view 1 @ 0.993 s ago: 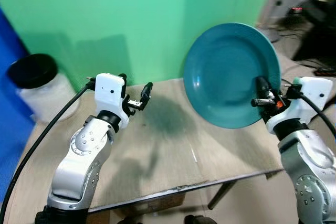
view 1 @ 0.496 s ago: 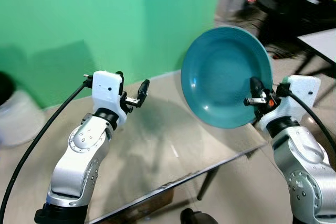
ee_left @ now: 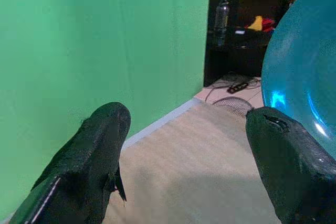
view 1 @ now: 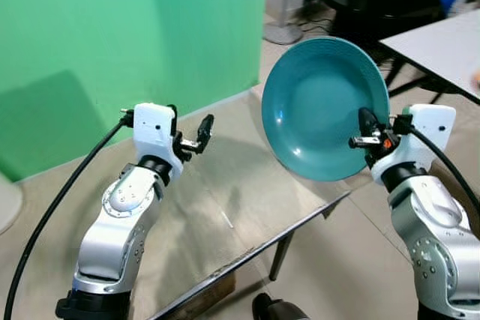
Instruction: Setting the table
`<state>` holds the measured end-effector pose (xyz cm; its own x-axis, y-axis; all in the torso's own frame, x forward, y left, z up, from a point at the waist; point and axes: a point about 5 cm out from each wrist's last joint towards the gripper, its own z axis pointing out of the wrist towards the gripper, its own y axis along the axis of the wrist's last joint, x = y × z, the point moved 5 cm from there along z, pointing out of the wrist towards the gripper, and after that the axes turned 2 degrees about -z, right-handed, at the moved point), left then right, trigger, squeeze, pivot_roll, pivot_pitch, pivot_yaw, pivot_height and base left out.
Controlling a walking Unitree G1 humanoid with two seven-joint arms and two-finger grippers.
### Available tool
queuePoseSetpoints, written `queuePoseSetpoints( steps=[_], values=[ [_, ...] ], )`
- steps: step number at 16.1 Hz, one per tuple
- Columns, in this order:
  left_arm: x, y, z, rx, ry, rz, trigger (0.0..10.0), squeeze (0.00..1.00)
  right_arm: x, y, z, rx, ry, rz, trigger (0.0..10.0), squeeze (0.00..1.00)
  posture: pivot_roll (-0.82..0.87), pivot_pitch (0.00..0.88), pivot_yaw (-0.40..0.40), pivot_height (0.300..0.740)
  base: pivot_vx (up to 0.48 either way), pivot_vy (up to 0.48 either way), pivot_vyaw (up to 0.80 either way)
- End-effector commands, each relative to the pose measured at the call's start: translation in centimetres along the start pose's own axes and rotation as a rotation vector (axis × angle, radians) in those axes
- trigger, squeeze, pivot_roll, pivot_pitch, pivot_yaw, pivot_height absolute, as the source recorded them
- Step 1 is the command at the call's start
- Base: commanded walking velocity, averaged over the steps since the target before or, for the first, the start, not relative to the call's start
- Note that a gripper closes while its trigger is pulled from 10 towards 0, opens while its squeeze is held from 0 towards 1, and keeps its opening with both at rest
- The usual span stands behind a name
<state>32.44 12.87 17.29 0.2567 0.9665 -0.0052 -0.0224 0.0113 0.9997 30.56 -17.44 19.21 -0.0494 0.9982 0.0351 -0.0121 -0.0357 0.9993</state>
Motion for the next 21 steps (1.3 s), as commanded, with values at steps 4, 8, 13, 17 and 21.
queuePoseSetpoints(
  steps=[4, 8, 13, 17, 21],
  values=[
    [0.28, 0.12, 0.14, 0.002, 0.014, -0.007, 10.0, 0.00, 0.02, 0.61, 0.00, -0.013, 0.000, -0.014, 10.0, 0.00, 0.03, 0.000, 0.022, 0.740, 0.000, 0.000, -0.80],
    [0.28, 0.13, 0.21, 0.002, 0.014, -0.003, 10.0, 0.00, 0.12, 0.59, -0.02, -0.006, 0.006, -0.014, 10.0, 0.00, 0.03, 0.000, 0.022, 0.740, 0.000, 0.000, -0.80],
    [0.28, 0.16, 0.17, -0.004, 0.019, 0.012, 10.0, 0.00, 0.33, 0.57, -0.06, 0.010, 0.023, -0.027, 10.0, 0.00, 0.03, 0.000, 0.017, 0.740, 0.000, 0.000, -0.80],
    [0.22, 0.17, 0.14, -0.005, 0.023, 0.014, 10.0, 0.00, 0.30, 0.33, -0.12, 0.024, 0.023, -0.032, 10.0, 0.00, 0.03, 0.000, 0.020, 0.740, 0.000, -0.076, -0.80],
    [-0.12, 0.03, 0.22, 0.002, 0.009, 0.027, 10.0, 0.00, 0.14, -0.16, -0.47, 0.040, 0.015, -0.033, 10.0, 0.00, 0.02, 0.000, 0.024, 0.740, 0.000, -0.326, -0.20]
  ],
)
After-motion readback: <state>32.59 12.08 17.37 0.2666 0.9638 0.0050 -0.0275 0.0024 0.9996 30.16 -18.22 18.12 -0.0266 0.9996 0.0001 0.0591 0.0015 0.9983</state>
